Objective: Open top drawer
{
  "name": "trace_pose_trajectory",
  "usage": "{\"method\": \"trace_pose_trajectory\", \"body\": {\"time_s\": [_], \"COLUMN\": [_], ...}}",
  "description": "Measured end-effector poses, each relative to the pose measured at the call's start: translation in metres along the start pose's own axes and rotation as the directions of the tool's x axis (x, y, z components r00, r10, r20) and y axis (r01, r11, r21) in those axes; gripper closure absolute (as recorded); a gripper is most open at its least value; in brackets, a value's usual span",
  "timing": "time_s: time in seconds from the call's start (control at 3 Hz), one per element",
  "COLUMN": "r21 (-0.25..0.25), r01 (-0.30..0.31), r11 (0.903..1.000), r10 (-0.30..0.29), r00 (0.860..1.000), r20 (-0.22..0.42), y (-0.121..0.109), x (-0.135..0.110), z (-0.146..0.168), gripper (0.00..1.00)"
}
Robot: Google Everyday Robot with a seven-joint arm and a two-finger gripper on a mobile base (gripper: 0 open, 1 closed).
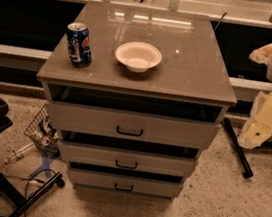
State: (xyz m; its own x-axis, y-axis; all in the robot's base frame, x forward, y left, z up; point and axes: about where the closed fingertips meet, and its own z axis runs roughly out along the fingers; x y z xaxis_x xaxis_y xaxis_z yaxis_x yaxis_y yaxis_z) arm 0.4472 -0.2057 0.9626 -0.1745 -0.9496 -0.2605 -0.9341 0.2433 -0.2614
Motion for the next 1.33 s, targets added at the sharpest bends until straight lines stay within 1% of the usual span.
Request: {"method": "trace_pose_trajectory", "body": {"time_s": [0.33, 0.67, 1.0, 1.33], "r21": [-0.034, 0.005, 0.063, 0.067], "r01": [0.057, 0.162, 0.292, 0.296], "r11": [0.9978, 0.9867, 0.9544, 0.953], "r10": [-0.054, -0.16, -0.298, -0.302], "r00": [0.993, 0.967, 0.912, 0.911], "r20": [0.105, 0.196, 0.282, 0.282], "y": [0.004, 0.007, 0.024, 0.023], "x": [-0.004, -0.007, -0.01, -0.011], "z": [0.05, 0.101, 0.179, 0.181], "gripper": [0.0, 0.0, 0.0, 0.0]}}
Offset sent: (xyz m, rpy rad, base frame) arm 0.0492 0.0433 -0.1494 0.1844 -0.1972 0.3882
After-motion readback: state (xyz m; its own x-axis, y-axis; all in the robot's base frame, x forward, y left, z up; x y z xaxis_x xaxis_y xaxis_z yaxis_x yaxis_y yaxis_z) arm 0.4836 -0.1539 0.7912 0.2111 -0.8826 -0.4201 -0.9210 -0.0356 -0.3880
